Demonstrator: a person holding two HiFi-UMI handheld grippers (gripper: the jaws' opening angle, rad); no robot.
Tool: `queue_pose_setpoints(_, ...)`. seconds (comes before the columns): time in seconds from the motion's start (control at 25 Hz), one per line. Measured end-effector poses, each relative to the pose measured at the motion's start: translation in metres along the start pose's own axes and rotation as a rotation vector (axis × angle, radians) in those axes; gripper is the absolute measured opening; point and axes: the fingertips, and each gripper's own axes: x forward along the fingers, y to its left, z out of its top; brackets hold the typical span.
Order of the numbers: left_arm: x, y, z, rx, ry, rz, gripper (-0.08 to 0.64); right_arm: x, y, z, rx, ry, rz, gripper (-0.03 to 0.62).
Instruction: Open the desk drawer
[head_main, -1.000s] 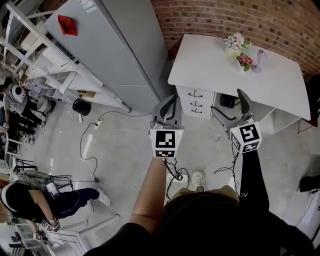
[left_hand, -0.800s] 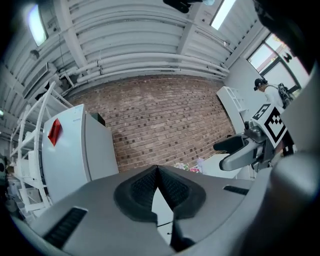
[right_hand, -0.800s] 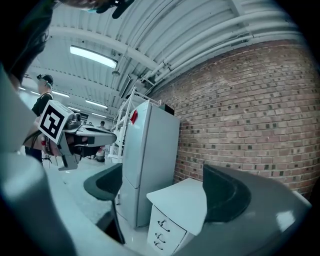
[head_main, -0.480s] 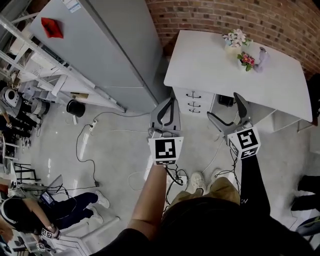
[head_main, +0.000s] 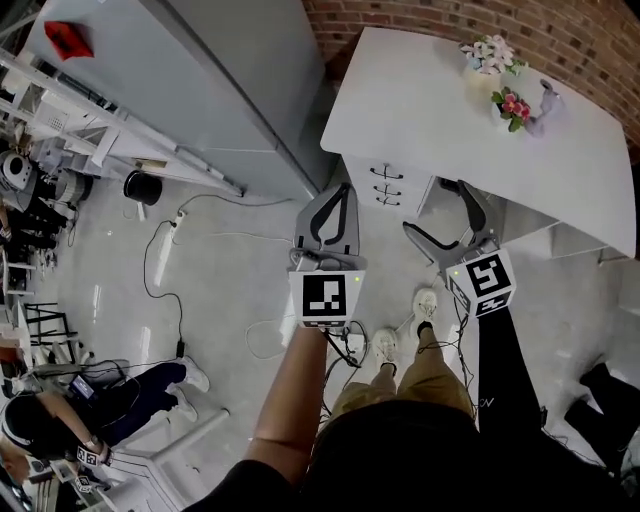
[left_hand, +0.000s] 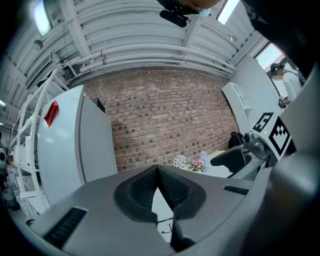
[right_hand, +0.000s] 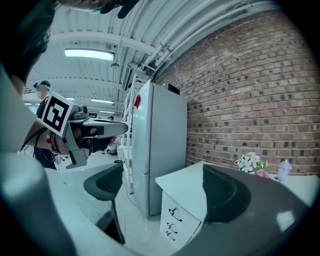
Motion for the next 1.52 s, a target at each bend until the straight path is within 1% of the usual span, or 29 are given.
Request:
queue_pose_setpoints(0.16, 0.023, -0.004, -0.01, 0.003, 0.019, 0.014, 0.008, 0.022, -0.009, -0.017, 0.027, 0.027, 0.056, 0.497)
queue_pose_setpoints(0.28, 0.039, -0.005, -0.013, 0.031, 0.019, 0.015, 0.008, 0.04, -0.013, -0.03, 0.043, 0.054, 0.107, 0.497)
queue_pose_setpoints(0.52, 0.071, 0.002, -0.036, 0.045, 0.088, 0.063, 0.008, 0.075, -0.028, -0.049, 0.084, 0.077, 0.199, 0.497)
queue_pose_setpoints(0.68, 0.089, 0.006, -0.047, 0.057, 0.106, 0.087, 0.008, 0.093, -0.037, -0.062, 0.095, 0.086, 0.242, 0.497)
queue_pose_setpoints(0.76, 0.096, 0.007, -0.053, 0.063, 0.119, 0.096, 0.008, 0.099, -0.038, -0.07, 0.108, 0.094, 0.265, 0.497)
queue_pose_setpoints(0.88, 0.105, 0.006, -0.065, 0.041, 0.138, 0.118, 0.008, 0.108, -0.037, -0.085, 0.124, 0.114, 0.303, 0.497)
queue_pose_setpoints(1.08, 0.112, 0.0, -0.087, 0.066, 0.178, 0.128, 0.008, 0.112, -0.027, -0.11, 0.145, 0.147, 0.37, 0.497)
queue_pose_setpoints(1.2, 0.114, -0.005, -0.097, 0.055, 0.191, 0.13, 0.008, 0.112, -0.022, -0.125, 0.164, 0.167, 0.388, 0.497)
queue_pose_setpoints(1.32, 0.114, -0.01, -0.108, 0.042, 0.207, 0.129, 0.008, 0.112, -0.019, -0.138, 0.202, 0.178, 0.398, 0.497)
queue_pose_setpoints(1.52, 0.122, -0.015, -0.126, 0.068, 0.212, 0.097, 0.008, 0.118, -0.013, -0.16, 0.234, 0.178, 0.39, 0.497)
